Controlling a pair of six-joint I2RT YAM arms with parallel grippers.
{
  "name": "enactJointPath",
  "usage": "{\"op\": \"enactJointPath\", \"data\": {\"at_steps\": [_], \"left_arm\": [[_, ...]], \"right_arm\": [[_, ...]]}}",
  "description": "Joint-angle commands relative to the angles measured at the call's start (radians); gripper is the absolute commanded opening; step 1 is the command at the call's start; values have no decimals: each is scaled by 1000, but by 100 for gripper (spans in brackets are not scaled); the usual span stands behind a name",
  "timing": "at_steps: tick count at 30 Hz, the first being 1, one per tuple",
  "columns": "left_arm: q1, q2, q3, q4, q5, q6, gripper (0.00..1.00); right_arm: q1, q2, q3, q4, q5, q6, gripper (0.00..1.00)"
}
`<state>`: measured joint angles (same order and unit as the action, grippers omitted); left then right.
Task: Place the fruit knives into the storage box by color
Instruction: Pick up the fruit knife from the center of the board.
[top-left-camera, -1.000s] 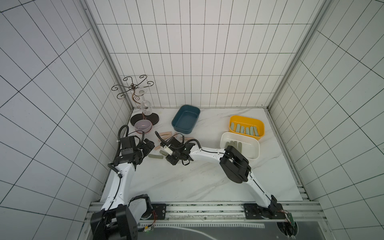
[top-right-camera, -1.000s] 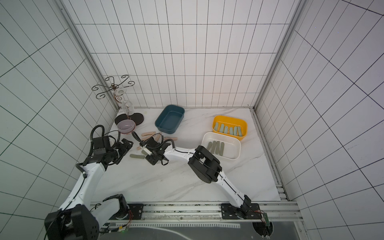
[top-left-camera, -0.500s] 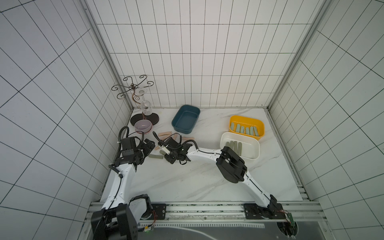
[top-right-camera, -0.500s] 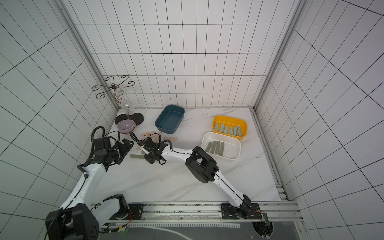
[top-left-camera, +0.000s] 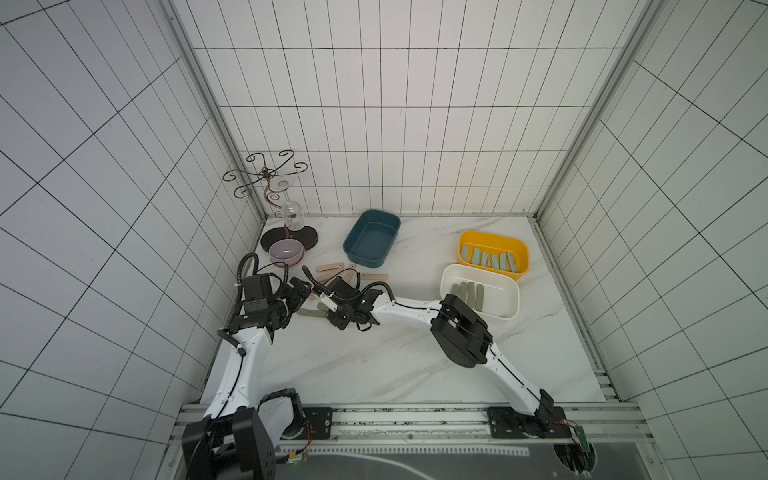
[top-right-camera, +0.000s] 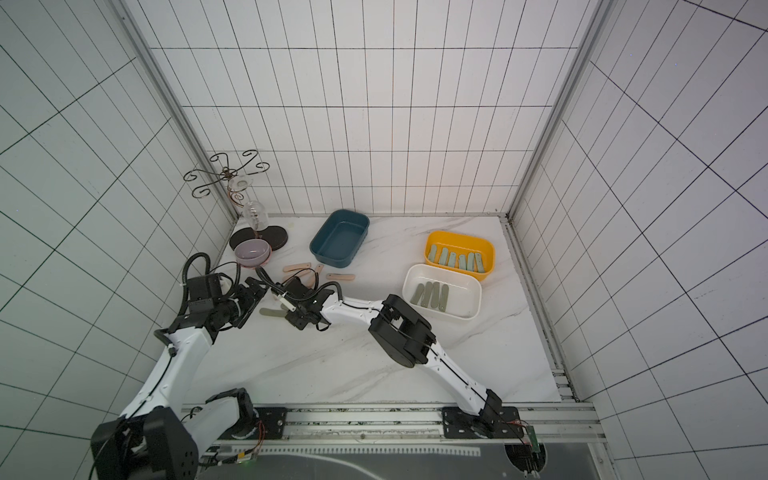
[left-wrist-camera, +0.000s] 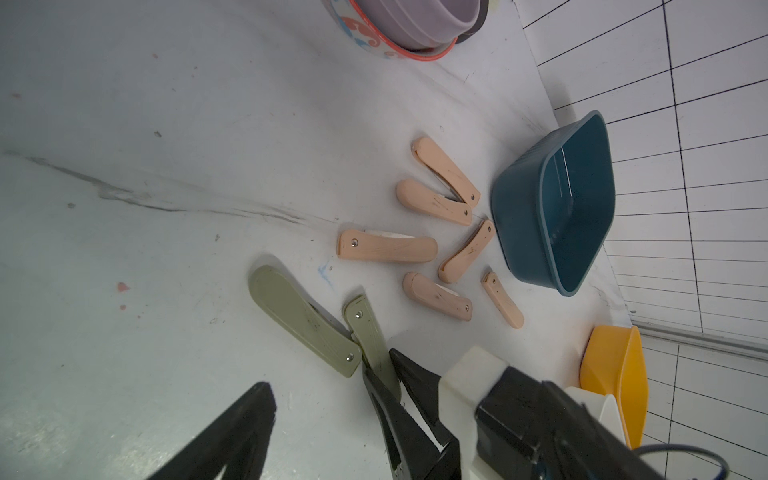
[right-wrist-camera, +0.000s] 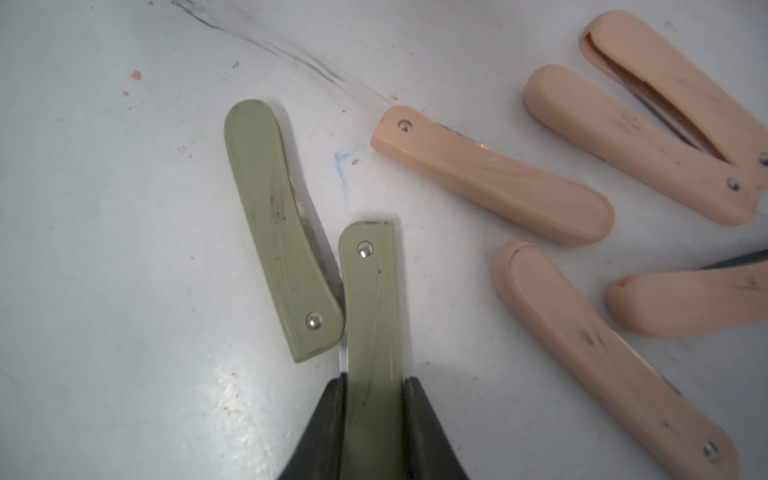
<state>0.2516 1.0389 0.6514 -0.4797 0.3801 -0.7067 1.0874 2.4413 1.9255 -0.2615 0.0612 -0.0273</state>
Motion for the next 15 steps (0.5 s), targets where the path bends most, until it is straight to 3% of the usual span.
{"op": "enactJointPath", "data": {"at_steps": [1,15], "left_arm": [[6,-2,-12,29,20,6,97],[5,-18,7,30,58,3,97]], "right_arm": [[8,10,27,-51,-15,-16,23],[0,-166,-151,-4,27,-7,18]]}}
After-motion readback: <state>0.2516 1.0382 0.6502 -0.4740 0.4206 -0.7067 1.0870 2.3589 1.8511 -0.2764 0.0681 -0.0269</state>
